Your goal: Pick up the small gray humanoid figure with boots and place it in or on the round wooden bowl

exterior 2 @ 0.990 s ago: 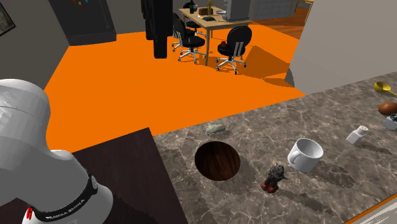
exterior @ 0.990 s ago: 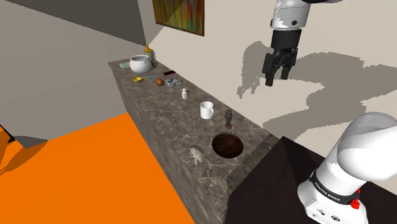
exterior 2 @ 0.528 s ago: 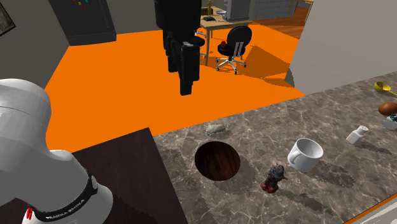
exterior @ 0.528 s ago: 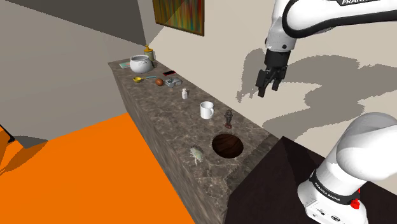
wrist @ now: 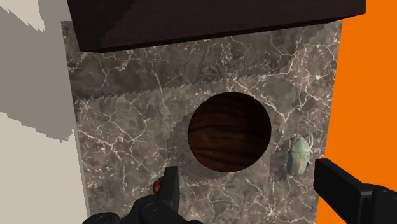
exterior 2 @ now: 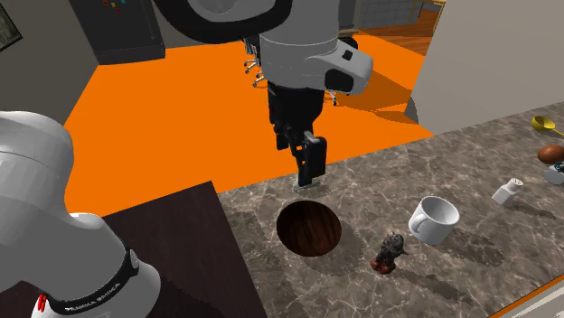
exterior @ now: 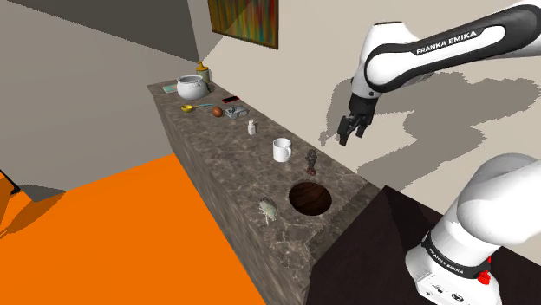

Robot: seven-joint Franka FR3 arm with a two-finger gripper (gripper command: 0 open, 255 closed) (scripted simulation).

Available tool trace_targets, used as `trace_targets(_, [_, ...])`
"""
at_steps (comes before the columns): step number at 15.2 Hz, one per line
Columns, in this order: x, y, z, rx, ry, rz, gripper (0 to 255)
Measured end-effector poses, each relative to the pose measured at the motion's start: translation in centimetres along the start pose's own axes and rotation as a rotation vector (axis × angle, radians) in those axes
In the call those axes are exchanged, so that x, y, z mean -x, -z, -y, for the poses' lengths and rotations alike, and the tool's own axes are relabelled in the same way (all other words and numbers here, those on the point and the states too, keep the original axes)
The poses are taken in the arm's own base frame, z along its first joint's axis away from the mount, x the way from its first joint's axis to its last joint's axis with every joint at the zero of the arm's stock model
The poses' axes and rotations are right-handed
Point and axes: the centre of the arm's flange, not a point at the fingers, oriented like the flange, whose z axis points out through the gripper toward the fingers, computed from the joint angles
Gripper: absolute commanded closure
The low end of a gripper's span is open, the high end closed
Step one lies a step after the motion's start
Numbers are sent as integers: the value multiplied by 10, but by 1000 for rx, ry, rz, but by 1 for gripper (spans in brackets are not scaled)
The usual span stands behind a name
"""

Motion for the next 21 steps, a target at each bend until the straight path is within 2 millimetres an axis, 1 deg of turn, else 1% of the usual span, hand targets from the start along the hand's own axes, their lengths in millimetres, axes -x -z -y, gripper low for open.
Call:
trace_targets(1, [-4, -8, -6, -1, 2, -11, 0])
trace_targets(4, [-18, -44, -17, -5, 7, -40, 0])
trace_targets(6, [-28, -63, -28, -7, 11, -62, 0])
trace_targets(9, [-51, -94, -44, -9, 16, -93, 0])
trace_targets(10, [-53, -104, -49, -11, 17, -104, 0])
trace_targets(11, [-60, -111, -56, -12, 19, -115, 0])
trace_targets(15, [-87, -150, -71, -16, 28, -156, 0])
trace_targets(17, [-96, -172, -78, -16, 31, -176, 0])
trace_targets(19, [-111, -187, -88, -16, 34, -197, 0])
trace_targets(21, [-124, -209, -101, -18, 37, -218, 0])
